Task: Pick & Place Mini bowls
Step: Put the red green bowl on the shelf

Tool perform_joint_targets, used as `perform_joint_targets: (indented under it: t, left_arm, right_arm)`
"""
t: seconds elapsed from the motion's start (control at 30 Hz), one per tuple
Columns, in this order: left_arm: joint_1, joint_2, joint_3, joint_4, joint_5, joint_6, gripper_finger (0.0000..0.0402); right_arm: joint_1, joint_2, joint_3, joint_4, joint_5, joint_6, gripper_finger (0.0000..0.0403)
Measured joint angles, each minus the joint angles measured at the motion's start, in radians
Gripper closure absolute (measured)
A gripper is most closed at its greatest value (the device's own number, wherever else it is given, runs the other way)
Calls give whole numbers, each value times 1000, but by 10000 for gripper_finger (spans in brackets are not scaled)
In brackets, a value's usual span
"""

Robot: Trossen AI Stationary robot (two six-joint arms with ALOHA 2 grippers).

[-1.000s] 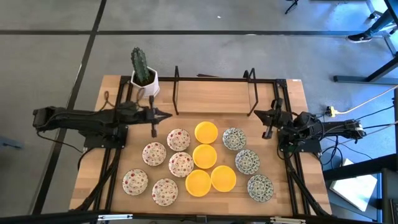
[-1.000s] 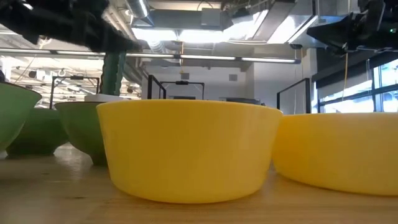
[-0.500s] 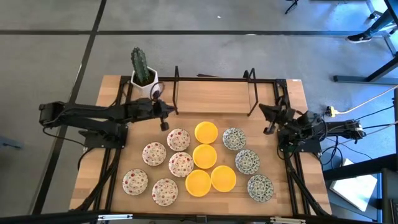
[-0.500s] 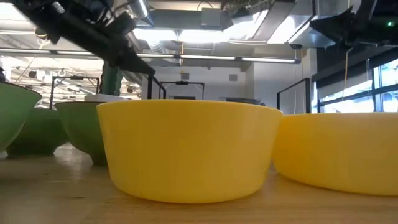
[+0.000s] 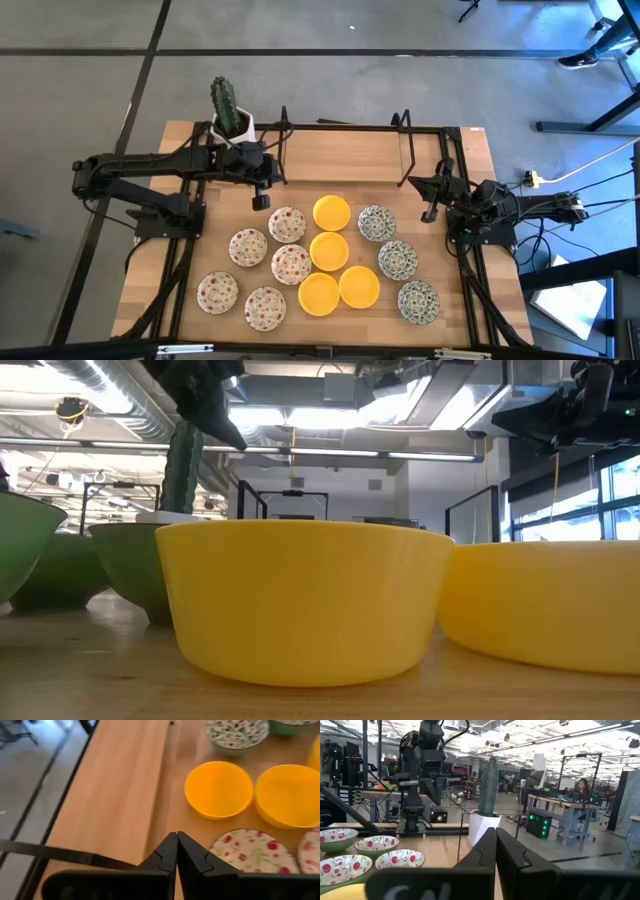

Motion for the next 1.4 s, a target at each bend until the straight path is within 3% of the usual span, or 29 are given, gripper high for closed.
perform_joint_targets:
  t: [0.33,0.67,1.0,1.4]
  left_arm:
    - [0,127,214,-242,52,-35,374]
    - [0,317,318,-428,165,-35,300]
    - [-11,458,330,-431,180,19,243]
    - [-45,638,330,-398,180,74,238]
  right_arm:
    - [0,0,0,4,0,-3,397]
    - [0,0,0,4,-52,3,397]
    - [0,0,0,-14,-52,46,397]
    - [0,0,0,-26,-106,93,397]
